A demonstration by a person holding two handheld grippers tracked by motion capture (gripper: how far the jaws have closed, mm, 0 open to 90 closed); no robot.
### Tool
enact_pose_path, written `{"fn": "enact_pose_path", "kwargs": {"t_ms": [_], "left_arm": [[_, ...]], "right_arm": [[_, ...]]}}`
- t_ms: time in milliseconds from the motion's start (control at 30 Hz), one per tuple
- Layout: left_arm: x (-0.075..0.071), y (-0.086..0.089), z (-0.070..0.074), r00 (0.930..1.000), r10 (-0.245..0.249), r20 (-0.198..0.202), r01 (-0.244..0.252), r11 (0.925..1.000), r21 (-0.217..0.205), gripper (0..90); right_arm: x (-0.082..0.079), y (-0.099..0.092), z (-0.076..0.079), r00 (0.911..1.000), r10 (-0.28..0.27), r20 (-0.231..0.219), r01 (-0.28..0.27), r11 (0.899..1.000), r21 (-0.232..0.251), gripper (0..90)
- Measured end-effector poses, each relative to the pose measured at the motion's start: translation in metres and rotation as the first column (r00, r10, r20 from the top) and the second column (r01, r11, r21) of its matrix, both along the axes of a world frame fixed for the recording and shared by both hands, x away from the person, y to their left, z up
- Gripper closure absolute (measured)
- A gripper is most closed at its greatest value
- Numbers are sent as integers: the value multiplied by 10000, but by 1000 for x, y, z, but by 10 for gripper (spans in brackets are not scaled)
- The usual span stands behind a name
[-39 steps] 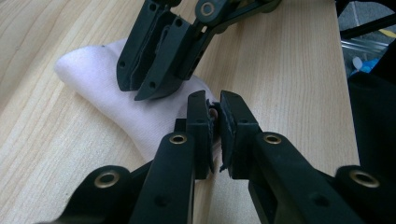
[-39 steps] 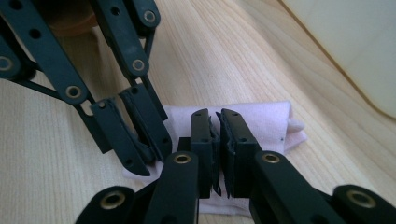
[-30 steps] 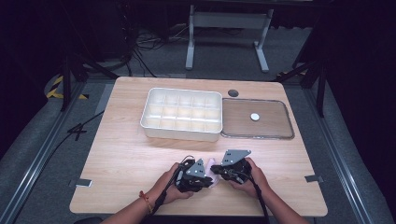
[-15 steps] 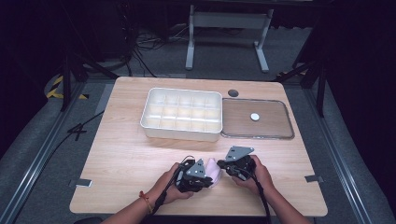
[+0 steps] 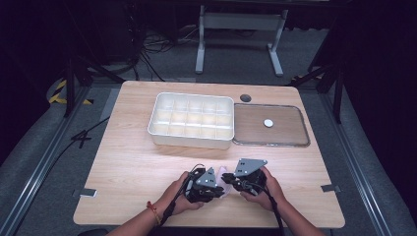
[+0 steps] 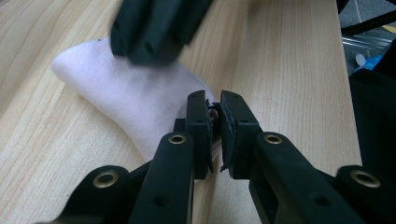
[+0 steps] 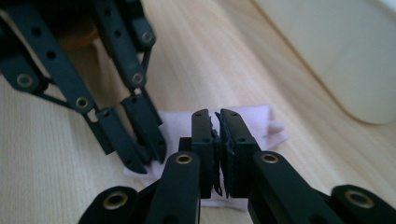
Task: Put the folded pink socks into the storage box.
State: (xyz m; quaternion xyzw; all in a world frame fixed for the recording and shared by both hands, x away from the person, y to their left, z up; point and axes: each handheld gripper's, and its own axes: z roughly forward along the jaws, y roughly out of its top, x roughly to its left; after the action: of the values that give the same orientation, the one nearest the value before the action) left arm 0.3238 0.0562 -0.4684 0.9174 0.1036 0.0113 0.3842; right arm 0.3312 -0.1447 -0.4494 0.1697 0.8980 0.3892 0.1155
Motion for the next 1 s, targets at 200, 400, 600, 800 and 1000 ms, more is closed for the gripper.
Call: {"fn": "enact_pose_path", "kwargs": {"t_ms": [200, 400, 600, 800, 1000], "left_arm": [[0, 0, 0, 10000, -17, -22, 17, 10000, -4, 822], [-1, 0, 0, 10000, 31, 12, -31, 10000, -12, 822], [0, 0, 0, 10000, -33, -17, 33, 10000, -25, 821], [0, 0, 0, 10000, -36, -21, 36, 10000, 2, 821], [1, 0, -1, 10000, -51, -36, 50, 10000, -43, 821]], "right_arm": [[6, -2, -11, 9980, -95, -622, 81, 9997, -230, 860], [13, -12, -11, 9962, -547, -680, 531, 9983, -250, 862], [18, -19, -10, 9925, -1012, -692, 980, 9940, -476, 857], [19, -23, -7, 9897, -1379, -395, 1346, 9879, -767, 860], [12, -24, 7, 9915, -1289, -153, 1292, 9915, 158, 854]]}}
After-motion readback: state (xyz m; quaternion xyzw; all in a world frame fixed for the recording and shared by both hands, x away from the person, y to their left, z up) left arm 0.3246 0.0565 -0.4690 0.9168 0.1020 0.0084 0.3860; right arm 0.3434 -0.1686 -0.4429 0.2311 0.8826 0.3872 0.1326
